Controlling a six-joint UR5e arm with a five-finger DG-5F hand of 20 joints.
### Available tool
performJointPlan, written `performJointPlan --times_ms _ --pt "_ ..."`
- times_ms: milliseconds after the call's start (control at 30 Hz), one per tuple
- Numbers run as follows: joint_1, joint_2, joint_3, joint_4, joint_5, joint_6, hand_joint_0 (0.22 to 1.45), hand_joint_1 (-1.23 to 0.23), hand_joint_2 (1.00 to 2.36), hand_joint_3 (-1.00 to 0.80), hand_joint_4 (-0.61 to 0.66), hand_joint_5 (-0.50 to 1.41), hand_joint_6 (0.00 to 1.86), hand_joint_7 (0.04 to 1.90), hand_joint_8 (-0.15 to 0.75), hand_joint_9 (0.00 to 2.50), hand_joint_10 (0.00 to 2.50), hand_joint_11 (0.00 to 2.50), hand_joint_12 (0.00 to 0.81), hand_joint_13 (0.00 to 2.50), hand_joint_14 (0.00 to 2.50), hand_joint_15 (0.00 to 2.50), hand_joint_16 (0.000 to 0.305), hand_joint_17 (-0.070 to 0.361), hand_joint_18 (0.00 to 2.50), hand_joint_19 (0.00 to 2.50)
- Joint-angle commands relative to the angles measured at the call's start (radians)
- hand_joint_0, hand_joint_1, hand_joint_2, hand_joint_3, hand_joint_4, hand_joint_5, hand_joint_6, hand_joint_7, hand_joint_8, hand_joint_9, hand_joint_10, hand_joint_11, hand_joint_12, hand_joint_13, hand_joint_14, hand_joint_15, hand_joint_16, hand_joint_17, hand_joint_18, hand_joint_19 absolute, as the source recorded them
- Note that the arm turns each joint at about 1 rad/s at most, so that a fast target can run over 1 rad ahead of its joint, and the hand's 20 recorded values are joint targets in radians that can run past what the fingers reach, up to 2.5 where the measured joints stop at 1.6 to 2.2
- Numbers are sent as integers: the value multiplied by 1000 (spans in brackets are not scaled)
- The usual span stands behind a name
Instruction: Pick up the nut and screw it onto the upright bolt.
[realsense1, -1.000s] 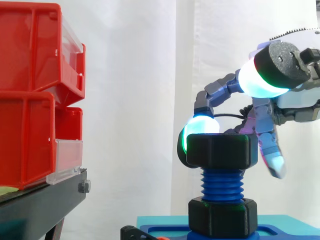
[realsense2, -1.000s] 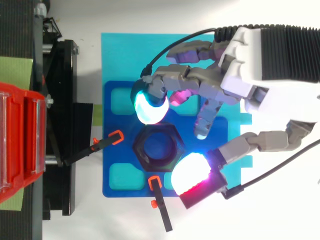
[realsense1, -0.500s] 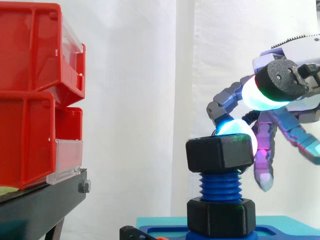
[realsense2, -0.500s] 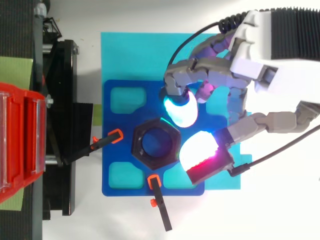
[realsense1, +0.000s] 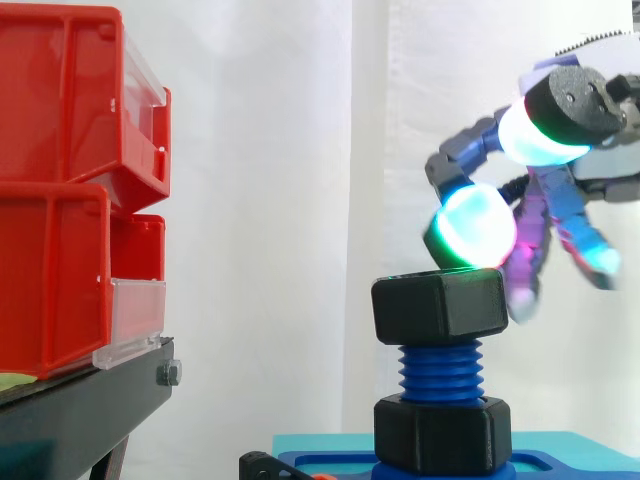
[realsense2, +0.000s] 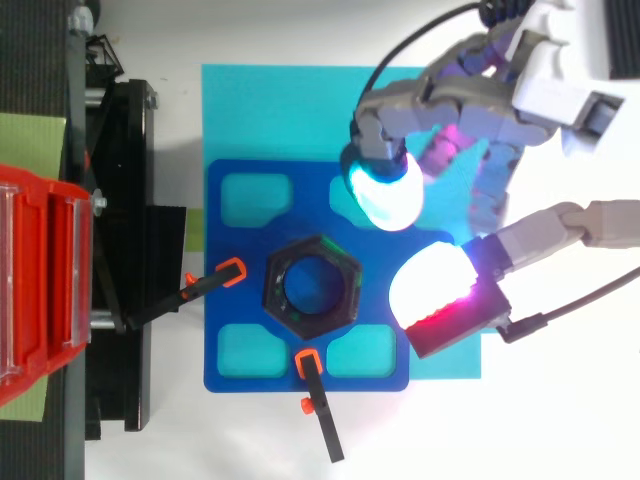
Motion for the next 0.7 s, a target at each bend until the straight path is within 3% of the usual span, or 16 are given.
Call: performJointPlan --times_ms 0,100,200,500,667 --pt "-15 6 64 -7 -3 1 476 -439 1000 -500 209 -78 504 1011 309 1325 10 247 352 879 4 100 42 94 629 201" --pt "-31 6 104 -10 -7 -4 470 -445 1000 -500 193 -116 503 787 299 1148 6 137 366 736 1 50 46 104 562 218" --pt "-38 5 106 4 -21 -10 462 -447 1000 -500 181 -136 502 697 288 976 0 26 373 565 0 9 49 110 395 198" --pt "-32 -49 101 56 -53 5 440 -430 1000 -500 170 -153 501 640 272 693 0 0 383 268 0 0 51 115 0 41" --pt "-23 -47 43 119 -53 24 426 -381 1000 -500 172 -156 501 633 274 622 0 0 393 190 0 0 52 118 0 0"
